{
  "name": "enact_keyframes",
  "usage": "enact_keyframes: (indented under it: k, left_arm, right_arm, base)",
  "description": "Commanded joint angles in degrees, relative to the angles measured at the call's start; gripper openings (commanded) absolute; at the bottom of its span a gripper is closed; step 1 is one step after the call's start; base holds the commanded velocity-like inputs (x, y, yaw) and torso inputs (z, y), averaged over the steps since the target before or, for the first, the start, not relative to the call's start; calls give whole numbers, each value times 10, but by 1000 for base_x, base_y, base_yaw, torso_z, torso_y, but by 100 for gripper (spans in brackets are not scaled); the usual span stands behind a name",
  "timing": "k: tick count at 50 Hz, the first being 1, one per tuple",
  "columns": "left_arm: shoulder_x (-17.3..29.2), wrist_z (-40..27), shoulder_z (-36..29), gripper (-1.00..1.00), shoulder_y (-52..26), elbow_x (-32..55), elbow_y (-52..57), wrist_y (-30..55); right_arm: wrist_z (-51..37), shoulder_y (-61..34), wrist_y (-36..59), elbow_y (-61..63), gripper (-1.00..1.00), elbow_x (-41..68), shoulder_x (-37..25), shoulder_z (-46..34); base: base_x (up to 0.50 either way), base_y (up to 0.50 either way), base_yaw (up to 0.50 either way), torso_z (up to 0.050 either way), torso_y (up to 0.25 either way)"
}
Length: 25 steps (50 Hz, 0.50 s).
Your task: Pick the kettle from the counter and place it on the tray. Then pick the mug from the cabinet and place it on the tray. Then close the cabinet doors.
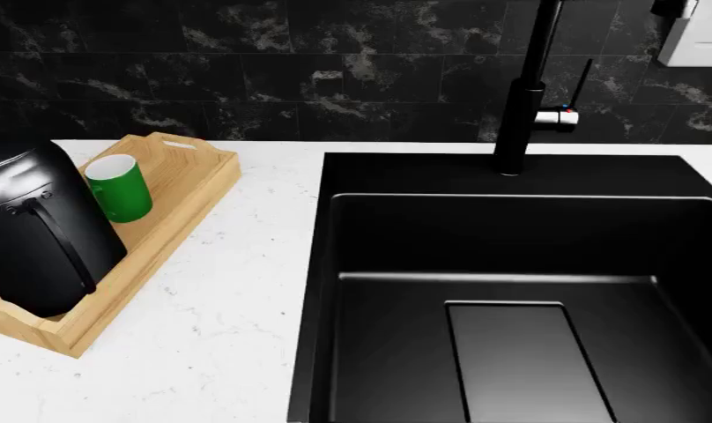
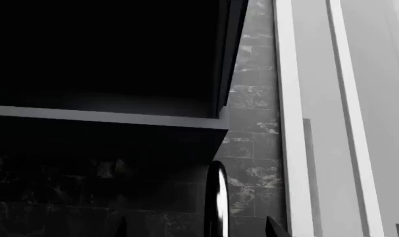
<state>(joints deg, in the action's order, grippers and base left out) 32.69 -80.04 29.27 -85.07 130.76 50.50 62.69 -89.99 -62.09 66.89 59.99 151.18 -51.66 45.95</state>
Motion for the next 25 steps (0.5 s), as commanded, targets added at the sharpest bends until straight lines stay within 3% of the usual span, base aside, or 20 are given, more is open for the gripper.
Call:
enact_keyframes:
  k: [1, 5, 8, 12, 16, 19, 21, 25]
  left_arm:
    - [3, 6, 4, 100, 13, -3, 6, -6]
    - [1, 9, 4, 100, 18, -5, 7, -6]
    - [2, 11, 7, 100, 21, -6, 7, -7]
    - [4, 13, 6, 100, 22, -7, 7, -9]
    - [4, 14, 4, 100, 21, -8, 9, -12]
    - [4, 16, 6, 100, 24, -9, 9, -13]
    - [4, 18, 7, 100, 26, -10, 10, -13]
    - [4, 24, 12, 100, 31, -14, 9, -10]
  right_arm:
    - [0, 4, 2, 0, 100, 1, 0, 6]
    - [0, 5, 2, 0, 100, -4, -4, 5]
    - [0, 0, -6, 0, 100, -20, -32, -4]
    - [0, -15, -84, 0, 100, -69, -122, -62]
    - [0, -39, -199, 0, 100, -147, -257, -177]
    - [2, -32, -266, -1, 100, -202, -339, -214]
    - [14, -37, -266, -15, 100, -241, -376, -214]
    - [88, -63, -215, -58, 100, -270, -383, -190]
  base:
    - [8, -500, 0, 0, 0]
    - [8, -500, 0, 0, 0]
    - [0, 0, 0, 0, 0]
    - [0, 0, 0, 0, 0]
    - [0, 0, 0, 0, 0]
    - [0, 0, 0, 0, 0]
    - [0, 0, 0, 0, 0]
    - [0, 0, 0, 0, 0]
